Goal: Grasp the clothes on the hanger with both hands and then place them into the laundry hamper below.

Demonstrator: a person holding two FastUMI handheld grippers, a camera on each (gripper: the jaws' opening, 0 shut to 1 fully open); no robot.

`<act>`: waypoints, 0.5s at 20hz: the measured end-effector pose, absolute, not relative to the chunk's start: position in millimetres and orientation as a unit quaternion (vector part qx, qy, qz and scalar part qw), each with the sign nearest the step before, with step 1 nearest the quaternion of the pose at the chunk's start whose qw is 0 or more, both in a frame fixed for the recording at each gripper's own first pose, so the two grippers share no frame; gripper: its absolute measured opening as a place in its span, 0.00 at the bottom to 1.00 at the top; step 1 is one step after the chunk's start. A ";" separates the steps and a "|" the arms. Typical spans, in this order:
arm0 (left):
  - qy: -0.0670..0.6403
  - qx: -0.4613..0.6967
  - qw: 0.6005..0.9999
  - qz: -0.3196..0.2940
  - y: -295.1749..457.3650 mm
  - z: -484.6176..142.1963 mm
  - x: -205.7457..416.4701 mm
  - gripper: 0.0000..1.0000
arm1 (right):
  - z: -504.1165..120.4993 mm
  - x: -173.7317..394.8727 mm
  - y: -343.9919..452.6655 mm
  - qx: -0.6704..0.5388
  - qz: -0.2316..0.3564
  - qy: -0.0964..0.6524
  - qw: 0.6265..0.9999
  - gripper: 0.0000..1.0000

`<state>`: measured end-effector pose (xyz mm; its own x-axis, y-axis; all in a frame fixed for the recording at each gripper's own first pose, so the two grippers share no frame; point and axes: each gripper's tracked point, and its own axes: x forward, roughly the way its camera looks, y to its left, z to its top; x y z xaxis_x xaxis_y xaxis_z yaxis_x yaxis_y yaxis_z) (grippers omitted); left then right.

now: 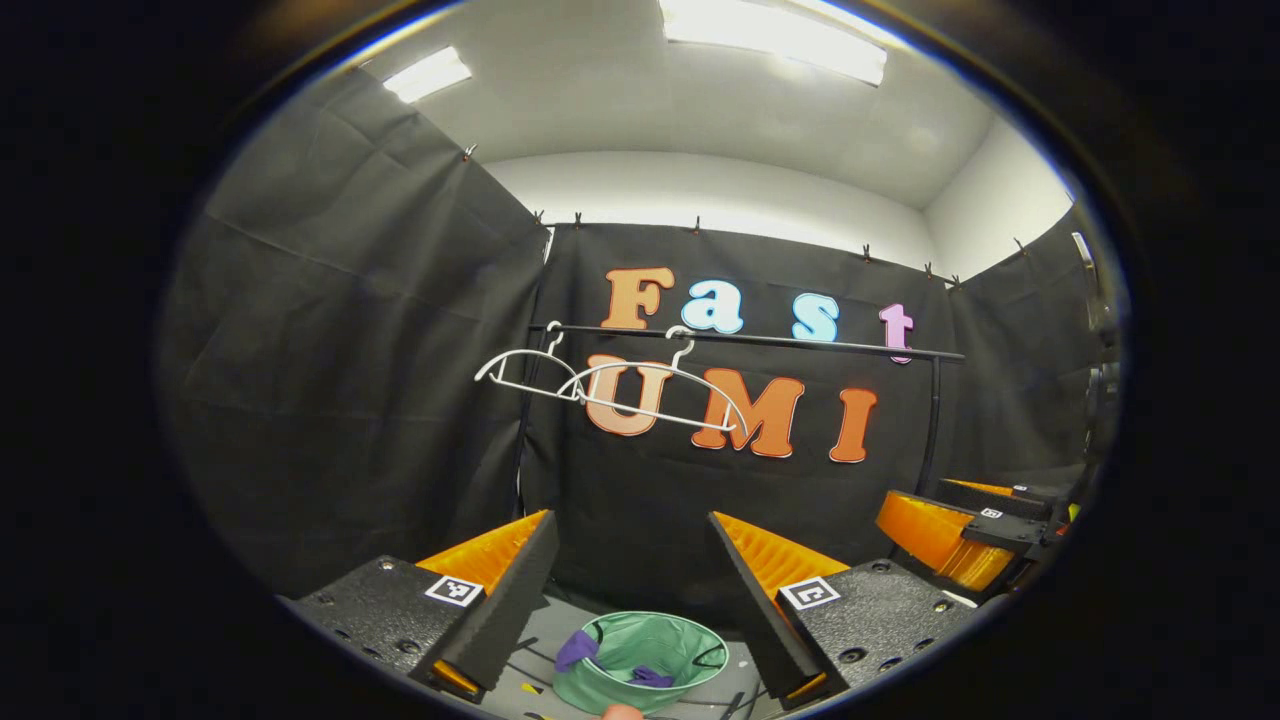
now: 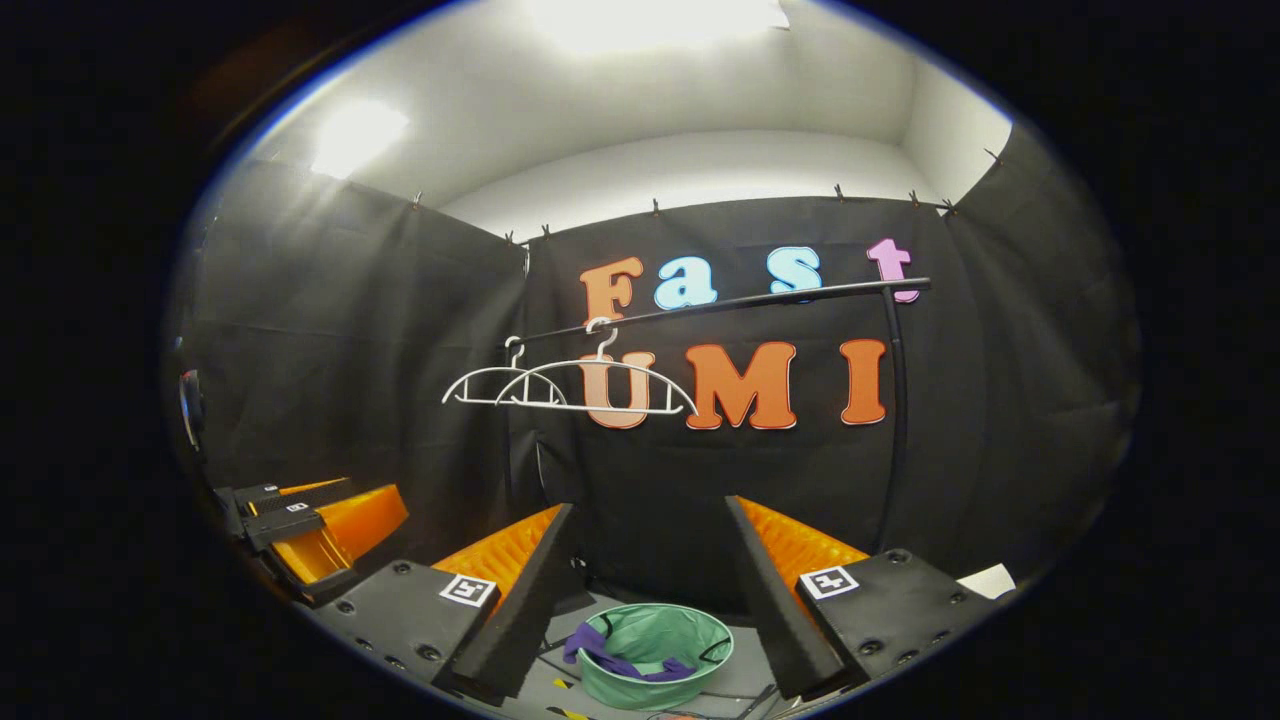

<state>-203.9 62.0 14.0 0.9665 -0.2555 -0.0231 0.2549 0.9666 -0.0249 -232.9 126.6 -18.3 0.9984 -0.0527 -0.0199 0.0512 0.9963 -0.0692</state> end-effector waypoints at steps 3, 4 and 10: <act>0.014 -0.011 0.991 -0.132 58.9 13.9 -209.9 0.93 | -22.5 -238.2 123.4 -0.036 -0.029 0.014 0.999 0.95; 0.013 -0.012 0.991 -0.133 57.1 15.7 -210.8 0.93 | -23.1 -240.8 123.0 -0.032 -0.031 0.015 0.999 0.95; 0.004 -0.018 0.989 -0.147 40.8 18.0 -208.9 0.93 | -20.9 -255.6 92.8 -0.036 -0.067 0.012 0.997 0.89</act>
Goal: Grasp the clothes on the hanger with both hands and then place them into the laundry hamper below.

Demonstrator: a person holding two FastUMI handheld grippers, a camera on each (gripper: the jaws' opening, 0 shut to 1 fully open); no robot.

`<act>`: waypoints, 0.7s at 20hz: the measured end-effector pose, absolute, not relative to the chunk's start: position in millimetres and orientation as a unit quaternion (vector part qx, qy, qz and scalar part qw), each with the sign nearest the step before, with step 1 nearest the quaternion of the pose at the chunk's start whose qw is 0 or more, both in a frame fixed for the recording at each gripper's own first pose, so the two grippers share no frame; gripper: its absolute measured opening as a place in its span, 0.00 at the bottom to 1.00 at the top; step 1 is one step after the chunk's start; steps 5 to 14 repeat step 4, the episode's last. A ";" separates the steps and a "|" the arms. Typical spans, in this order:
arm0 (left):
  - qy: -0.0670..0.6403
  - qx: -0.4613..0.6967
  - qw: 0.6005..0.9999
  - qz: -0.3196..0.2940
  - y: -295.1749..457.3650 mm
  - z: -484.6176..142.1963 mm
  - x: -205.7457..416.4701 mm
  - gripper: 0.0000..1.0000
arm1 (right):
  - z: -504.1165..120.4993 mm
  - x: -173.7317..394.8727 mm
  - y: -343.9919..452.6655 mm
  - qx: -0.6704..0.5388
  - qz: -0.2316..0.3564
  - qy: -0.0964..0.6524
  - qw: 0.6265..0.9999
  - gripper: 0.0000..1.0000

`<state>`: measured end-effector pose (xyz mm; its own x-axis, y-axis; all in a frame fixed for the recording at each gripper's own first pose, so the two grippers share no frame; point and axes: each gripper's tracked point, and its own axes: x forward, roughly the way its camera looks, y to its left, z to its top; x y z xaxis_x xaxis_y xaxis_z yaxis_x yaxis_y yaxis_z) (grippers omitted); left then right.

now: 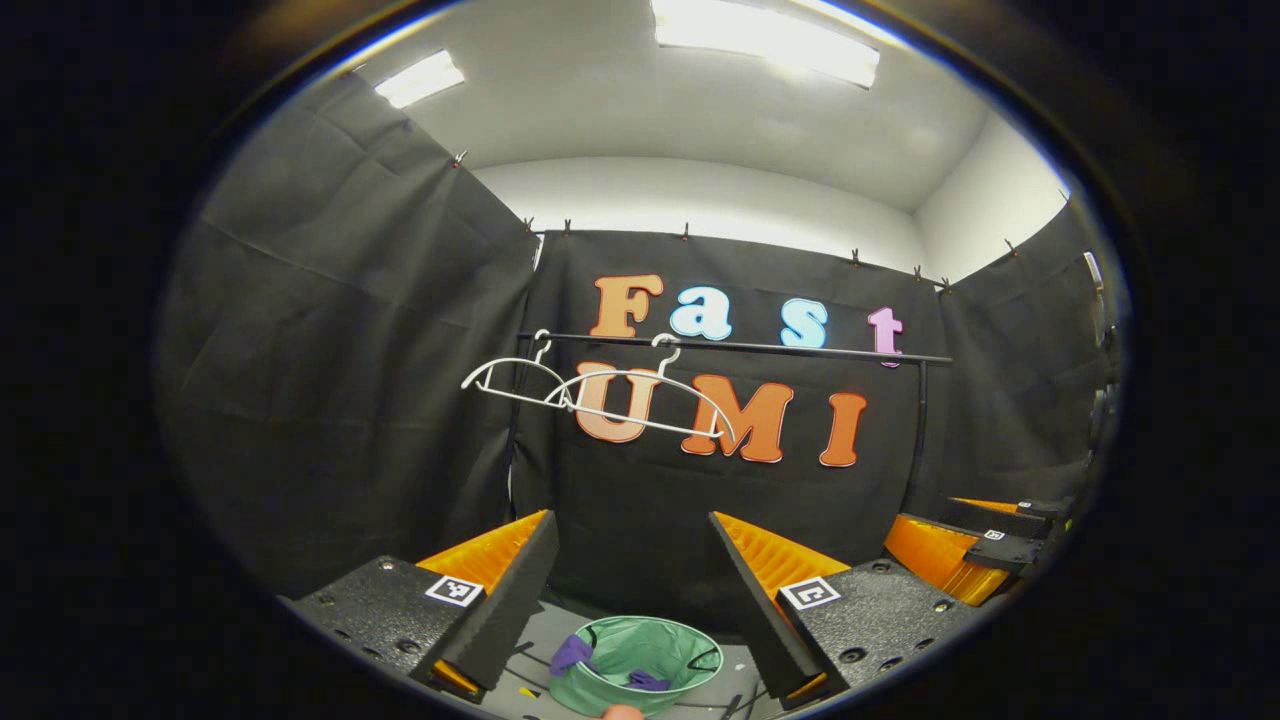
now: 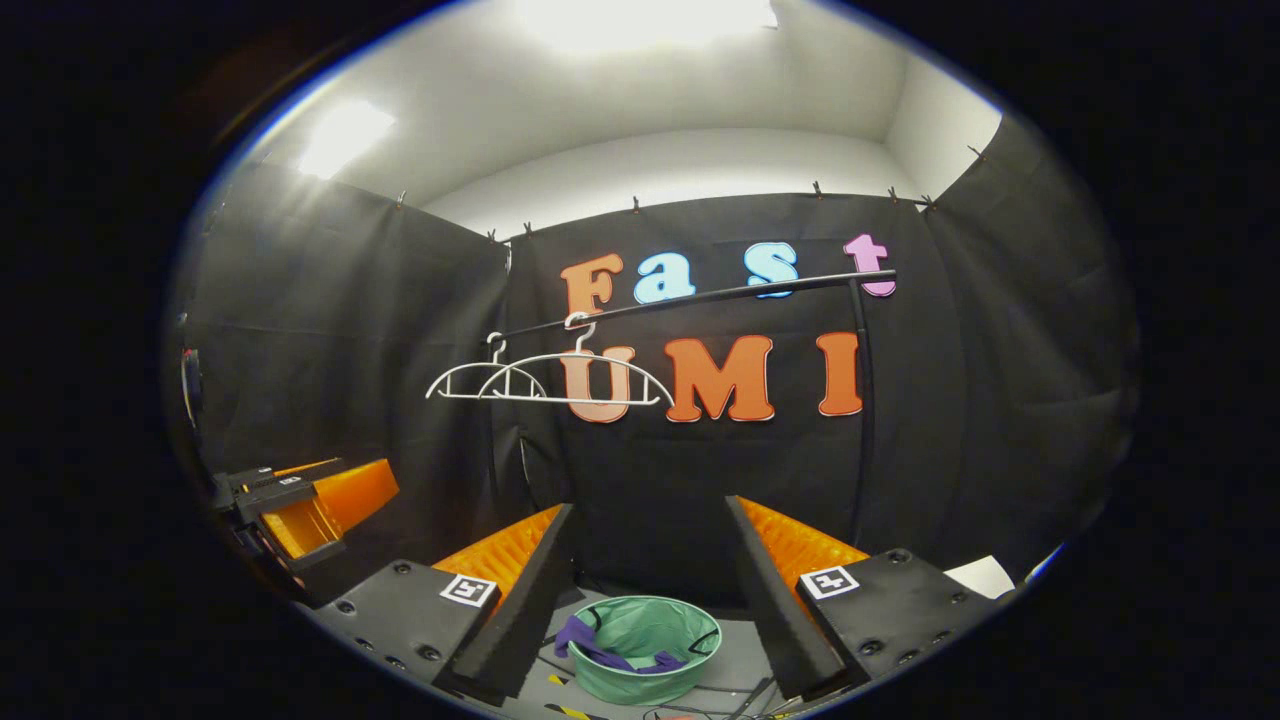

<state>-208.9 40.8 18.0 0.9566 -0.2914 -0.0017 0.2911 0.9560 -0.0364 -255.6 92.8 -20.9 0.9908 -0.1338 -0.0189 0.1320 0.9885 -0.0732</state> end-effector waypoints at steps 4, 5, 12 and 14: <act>0.004 -0.028 0.987 -0.156 29.4 15.4 -206.3 0.93 | -12.1 -259.8 75.8 -0.039 -0.079 0.005 0.996 0.89; 0.004 -0.028 0.987 -0.156 29.4 15.4 -206.3 0.93 | -12.1 -259.8 75.8 -0.039 -0.079 0.005 0.996 0.89; 0.004 -0.028 0.987 -0.156 29.4 15.4 -206.3 0.93 | -12.1 -259.8 75.8 -0.039 -0.079 0.005 0.996 0.89; 0.004 -0.028 0.987 -0.156 29.4 15.4 -206.3 0.93 | -12.1 -259.8 75.8 -0.039 -0.079 0.005 0.996 0.89</act>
